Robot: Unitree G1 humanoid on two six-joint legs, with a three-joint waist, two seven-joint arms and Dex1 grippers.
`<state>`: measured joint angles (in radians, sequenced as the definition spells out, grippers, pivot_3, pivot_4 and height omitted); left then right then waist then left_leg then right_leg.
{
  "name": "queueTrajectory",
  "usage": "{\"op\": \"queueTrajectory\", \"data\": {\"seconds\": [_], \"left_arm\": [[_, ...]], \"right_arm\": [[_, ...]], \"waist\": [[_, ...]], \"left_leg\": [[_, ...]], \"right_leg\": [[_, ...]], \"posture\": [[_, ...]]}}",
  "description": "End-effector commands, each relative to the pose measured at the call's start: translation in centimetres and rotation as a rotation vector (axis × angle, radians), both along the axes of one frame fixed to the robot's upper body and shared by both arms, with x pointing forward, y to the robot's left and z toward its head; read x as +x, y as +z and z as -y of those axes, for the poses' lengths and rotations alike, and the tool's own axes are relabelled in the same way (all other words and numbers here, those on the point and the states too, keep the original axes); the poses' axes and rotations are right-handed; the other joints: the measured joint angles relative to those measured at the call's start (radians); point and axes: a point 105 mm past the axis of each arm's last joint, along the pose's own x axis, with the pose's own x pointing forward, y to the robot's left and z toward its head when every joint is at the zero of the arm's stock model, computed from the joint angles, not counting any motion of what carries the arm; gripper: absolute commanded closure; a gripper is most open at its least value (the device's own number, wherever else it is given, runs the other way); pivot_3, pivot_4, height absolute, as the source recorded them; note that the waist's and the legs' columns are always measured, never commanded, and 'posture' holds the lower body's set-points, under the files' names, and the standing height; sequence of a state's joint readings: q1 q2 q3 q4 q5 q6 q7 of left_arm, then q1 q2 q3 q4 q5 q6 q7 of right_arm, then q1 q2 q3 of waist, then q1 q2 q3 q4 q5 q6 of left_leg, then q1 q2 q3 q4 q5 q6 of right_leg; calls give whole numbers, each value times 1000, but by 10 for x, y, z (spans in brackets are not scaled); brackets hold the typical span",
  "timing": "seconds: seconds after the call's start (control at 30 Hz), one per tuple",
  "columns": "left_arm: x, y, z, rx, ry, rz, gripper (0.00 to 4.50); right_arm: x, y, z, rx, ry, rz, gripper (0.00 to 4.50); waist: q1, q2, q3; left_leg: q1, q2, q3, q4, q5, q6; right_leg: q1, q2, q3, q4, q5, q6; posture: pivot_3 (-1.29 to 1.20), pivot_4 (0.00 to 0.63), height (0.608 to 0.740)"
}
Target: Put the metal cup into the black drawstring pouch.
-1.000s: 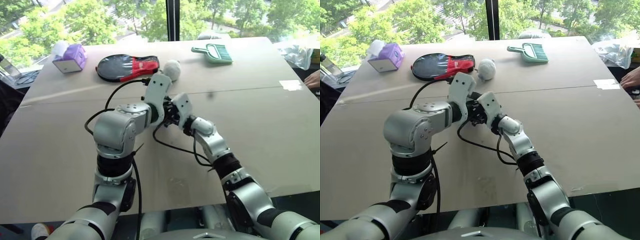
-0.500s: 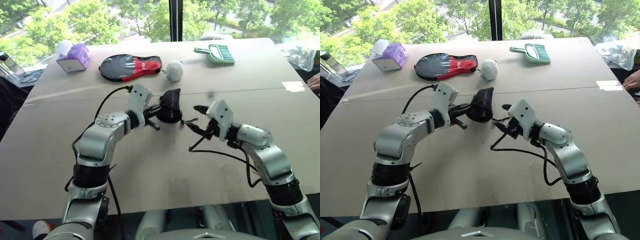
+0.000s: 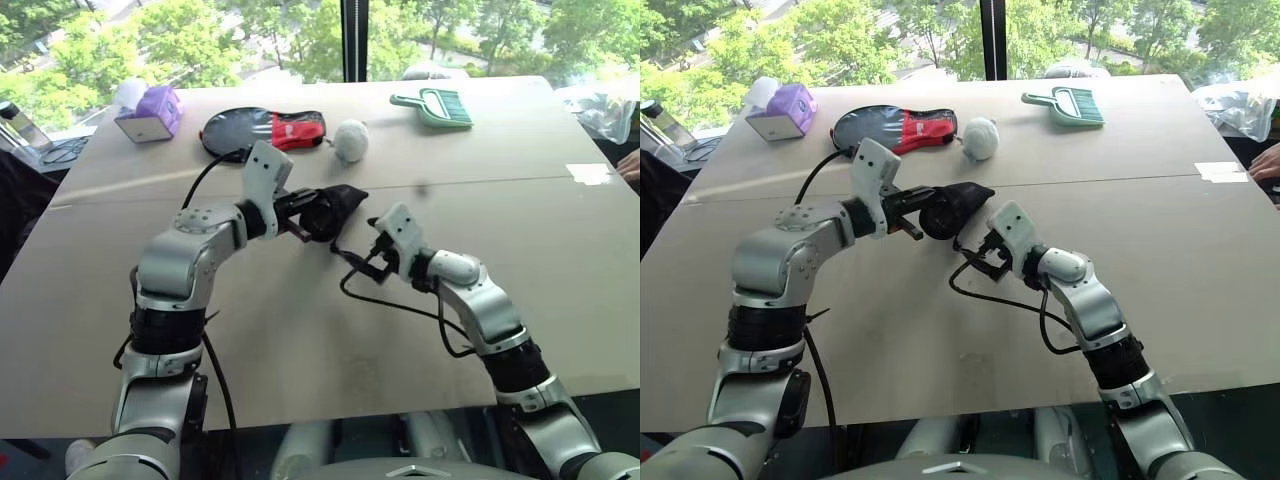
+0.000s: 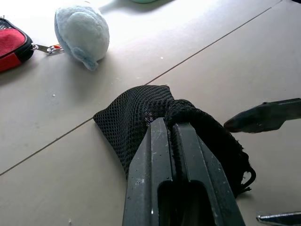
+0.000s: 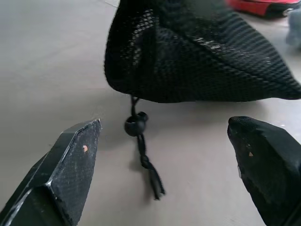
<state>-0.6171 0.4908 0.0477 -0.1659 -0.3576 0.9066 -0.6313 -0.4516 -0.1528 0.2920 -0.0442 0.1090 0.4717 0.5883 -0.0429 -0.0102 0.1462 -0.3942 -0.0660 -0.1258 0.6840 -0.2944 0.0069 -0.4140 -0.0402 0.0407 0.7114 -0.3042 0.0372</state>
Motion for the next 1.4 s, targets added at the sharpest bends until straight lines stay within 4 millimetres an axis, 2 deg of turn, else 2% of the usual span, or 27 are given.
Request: {"op": "queueTrajectory", "data": {"seconds": [0.03, 0.23, 0.4, 0.6, 0.63, 0.7, 0.73, 0.8, 0.9, 1.0, 1.07, 1.17, 1.27, 1.4], "left_arm": [[0, 26, 2, -31, -9, 73, 4500], [1, 38, 3, -59, -8, 85, 4500], [0, 41, 3, -61, -10, 88, 4500], [0, 40, 2, -57, -5, 89, 4500], [0, 40, 2, -59, -4, 88, 4500], [0, 39, 3, -61, -4, 87, 4500], [0, 38, 4, -63, -7, 86, 4500], [0, 36, 5, -63, -11, 84, 4500], [-6, 32, 9, -117, -72, 46, 4500], [-26, 25, 13, -152, -217, 0, 3720], [-33, 15, 13, -145, -261, -54, 2679], [-50, 15, 20, -139, -403, -95, 1525], [-55, 29, 40, -91, -525, -44, 1525], [-35, 35, 68, -3, -537, 38, 1525]], "right_arm": [[-2, 4, -15, 15, 53, 16, 68], [7, -6, -22, 7, 52, 8, 68], [20, -5, -18, 21, -2, 19, 68], [21, -8, -7, -2, -33, 33, 2855], [19, -10, -3, -22, -31, 34, 3199], [16, -14, 4, -59, -34, 39, 4241], [14, -16, 9, -85, -38, 49, 4380], [12, -16, 18, -124, -50, 74, 4380], [14, -4, 41, -216, -96, 163, 4380], [18, 23, 69, -301, -159, 272, 4500], [18, 42, 86, -372, -186, 349, 4500], [14, 76, 106, -429, -217, 439, 4500], [3, 104, 110, -449, -203, 504, 4500], [-8, 125, 101, -432, -180, 537, 4500]], "waist": [[-1, 0, 0], [-7, 0, 0], [-14, 0, 0], [-19, 0, 0], [-20, 0, 0], [-20, 0, 0], [-20, 0, 0], [-19, 0, 0], [-17, 0, 0], [-18, 0, 0], [-18, 0, 0], [-14, 0, 0], [0, 0, 1], [9, 0, 1]], "left_leg": [[0, 0, 0, 0, 0, 0], [0, 0, 0, 0, 0, 0], [0, 0, 0, 0, 0, 0], [0, 0, 0, 0, 0, 0], [0, 0, 0, 0, 0, 0], [0, 0, 0, 0, 0, 0], [0, 0, 0, 0, 0, 0], [0, 0, 0, 0, 0, 0], [0, 0, 0, 0, 0, 0], [0, 0, 0, 0, 0, 0], [0, 0, 0, 0, 0, 0], [0, 0, 0, 0, 0, 0], [0, 0, 0, 0, 0, 0], [-2, 0, -1, 1, 0, 0]], "right_leg": [[0, 0, 0, 0, 0, 0], [0, 0, 0, 0, 0, 0], [0, 0, 0, 0, 0, 0], [0, 0, 0, 0, 0, 0], [0, 0, 0, 0, 0, 0], [0, 0, 0, 0, 0, 0], [0, 0, 0, 0, 0, 0], [0, 0, 0, 0, 0, 0], [0, 0, 0, 0, 0, 0], [0, 0, 1, 0, 0, 0], [0, 0, 0, 0, 0, 0], [0, 0, 0, 0, 0, 0], [0, 0, 0, 0, 0, 0], [1, 0, -1, -1, 0, 0]], "posture": [[0, 150, 740], [0, 150, 740], [0, 150, 740], [0, 150, 740], [0, 150, 740], [0, 150, 740], [0, 150, 740], [0, 150, 740], [0, 150, 740], [0, 150, 740], [0, 150, 740], [0, 150, 740], [0, 150, 740], [0, 150, 740]]}}
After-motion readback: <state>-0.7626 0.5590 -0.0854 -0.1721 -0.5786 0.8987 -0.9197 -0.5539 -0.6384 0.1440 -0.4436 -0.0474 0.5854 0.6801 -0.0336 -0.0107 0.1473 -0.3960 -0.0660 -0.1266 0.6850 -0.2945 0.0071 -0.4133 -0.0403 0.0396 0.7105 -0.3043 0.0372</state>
